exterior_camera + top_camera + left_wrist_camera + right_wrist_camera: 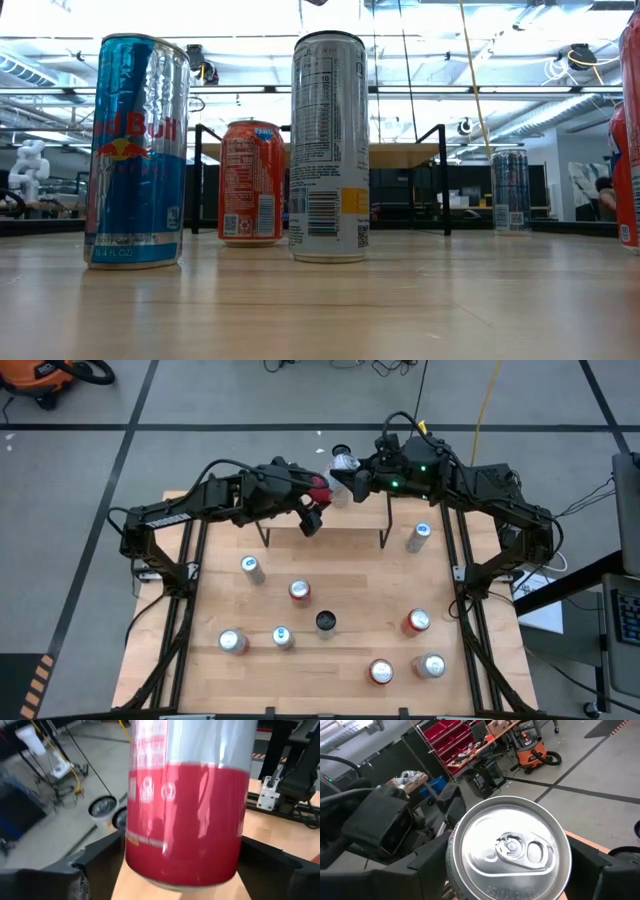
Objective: Place canned beverage on shelf
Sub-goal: Put the middle pink-white soda can on the shelf
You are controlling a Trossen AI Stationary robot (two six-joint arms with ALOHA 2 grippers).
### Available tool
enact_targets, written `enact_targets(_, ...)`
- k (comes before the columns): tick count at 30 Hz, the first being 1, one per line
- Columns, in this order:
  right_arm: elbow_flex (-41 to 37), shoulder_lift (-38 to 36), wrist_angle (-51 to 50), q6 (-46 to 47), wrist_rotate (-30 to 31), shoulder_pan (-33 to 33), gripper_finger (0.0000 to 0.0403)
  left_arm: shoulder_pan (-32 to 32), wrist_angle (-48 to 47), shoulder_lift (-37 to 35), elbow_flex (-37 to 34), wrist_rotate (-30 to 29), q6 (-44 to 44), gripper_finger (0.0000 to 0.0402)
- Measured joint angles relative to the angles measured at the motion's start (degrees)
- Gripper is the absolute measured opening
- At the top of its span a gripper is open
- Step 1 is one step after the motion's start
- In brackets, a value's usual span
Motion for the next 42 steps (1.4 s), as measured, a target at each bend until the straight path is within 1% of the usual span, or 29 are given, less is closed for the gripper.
enact_targets(4, 0.0, 0.0, -0.32, -0.3, -0.24, -0.07, 0.0274, 0.02, 0.87, 0.02, 0.0, 0.45, 1.16, 0.0386)
enact_targets(8, 0.0, 0.0, -0.51, -0.45, -0.31, -0.14, 0.0274, 0.04, 0.88, 0.0, 0.0, 0.81, 0.74, 0.0391)
enact_targets(11, 0.0, 0.0, -0.64, -0.44, -0.33, -0.33, 0.0274, 0.04, 0.93, 0.02, 0.0, 0.85, 0.72, 0.0379)
enact_targets(22, -0.07, 0.0, -0.88, -1.04, -0.22, -0.37, 0.0274, 0.04, 1.01, 0.7, 0.02, 1.52, 0.55, 0.03)
enact_targets(26, -0.07, 0.02, -0.84, -1.93, -0.35, -0.37, 0.0275, -0.07, 0.93, 0.74, 0.02, 1.89, -2.86, 0.0292)
enact_targets(28, -0.07, 0.02, -0.79, -1.98, -1.39, -0.4, 0.0276, -0.14, 0.92, 0.7, 0.02, 2.19, -3.39, 0.0291)
enact_targets(32, -0.07, -0.26, -0.73, -2.56, -4.41, -0.46, 0.03, -0.68, 0.88, 0.33, 0.02, 3.66, -4.36, 0.029)
enact_targets(37, -0.07, -1.37, -0.4, -4.88, -11.42, -0.75, 0.035, -0.94, 1.2, -0.95, 0.02, 8.46, -8.65, 0.0289)
enact_targets(42, -0.07, -2.6, 0.57, -6.54, -14.38, -0.92, 0.038, -0.87, 3.75, -1.96, 0.0, 10.95, -11.35, 0.0289)
